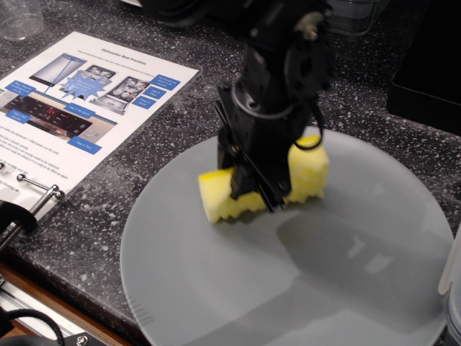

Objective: Pick up sponge and wipe plate

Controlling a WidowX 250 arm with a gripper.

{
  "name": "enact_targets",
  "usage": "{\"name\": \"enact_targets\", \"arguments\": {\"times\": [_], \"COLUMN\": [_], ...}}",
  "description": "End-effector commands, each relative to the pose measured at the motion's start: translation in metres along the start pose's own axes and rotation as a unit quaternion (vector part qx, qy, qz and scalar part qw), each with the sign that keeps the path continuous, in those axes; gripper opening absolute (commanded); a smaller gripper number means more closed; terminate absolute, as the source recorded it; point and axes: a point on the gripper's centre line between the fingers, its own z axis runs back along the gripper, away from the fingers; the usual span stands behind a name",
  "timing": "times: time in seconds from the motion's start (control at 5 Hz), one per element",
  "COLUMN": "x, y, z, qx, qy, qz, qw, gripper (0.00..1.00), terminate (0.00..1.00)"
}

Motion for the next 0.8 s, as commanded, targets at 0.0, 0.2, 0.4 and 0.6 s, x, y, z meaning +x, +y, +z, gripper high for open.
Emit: {"name": "enact_targets", "arguments": {"times": [0.0,0.2,0.4,0.6], "x": [0.006,0.010,0.009,0.010], "y": [-0.045,-0.072,-0.098,-0.091], "z": [0.019,0.038,0.047,0.042], "qx": [-0.022,-0.051,-0.070,-0.067], "qy": [-0.020,-0.017,-0.009,-0.006], "qz": [-0.005,-0.013,-0.022,-0.005], "qw": [0.9996,0.9985,0.9973,0.9977], "gripper": [0.00,0.00,0.00,0.00], "terminate": [0.00,0.00,0.00,0.00]}}
